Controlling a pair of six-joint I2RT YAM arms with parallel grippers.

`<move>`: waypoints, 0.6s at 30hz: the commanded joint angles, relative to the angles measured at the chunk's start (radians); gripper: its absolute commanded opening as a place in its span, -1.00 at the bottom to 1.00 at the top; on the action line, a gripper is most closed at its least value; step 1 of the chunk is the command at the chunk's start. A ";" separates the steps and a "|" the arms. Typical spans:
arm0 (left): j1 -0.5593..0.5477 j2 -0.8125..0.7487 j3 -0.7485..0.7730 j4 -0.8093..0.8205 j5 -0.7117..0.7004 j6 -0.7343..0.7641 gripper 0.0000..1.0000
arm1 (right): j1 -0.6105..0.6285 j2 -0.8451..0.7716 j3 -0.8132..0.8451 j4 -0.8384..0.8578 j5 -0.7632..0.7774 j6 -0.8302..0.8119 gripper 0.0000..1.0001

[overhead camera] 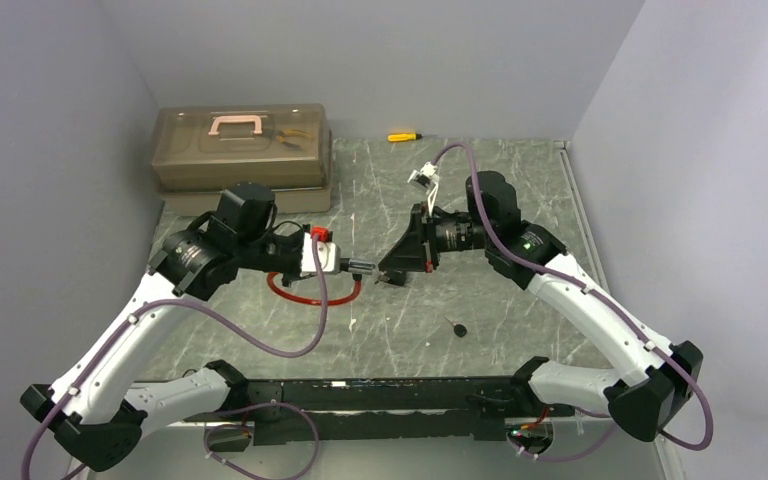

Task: Unlock with the key

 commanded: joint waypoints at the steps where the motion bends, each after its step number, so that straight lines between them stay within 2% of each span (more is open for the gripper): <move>1: -0.077 -0.088 -0.016 0.178 -0.085 0.125 -1.00 | -0.056 0.010 -0.042 0.177 -0.063 0.210 -1.00; 4: -0.122 -0.116 -0.056 0.240 -0.183 0.164 -1.00 | -0.059 0.015 -0.039 0.198 -0.067 0.256 -1.00; 13: -0.196 -0.157 -0.131 0.345 -0.326 0.333 -1.00 | -0.092 0.055 -0.041 0.184 -0.083 0.359 -1.00; 18: -0.199 -0.141 -0.124 0.355 -0.357 0.324 -1.00 | -0.107 0.057 -0.039 0.193 -0.098 0.373 -1.00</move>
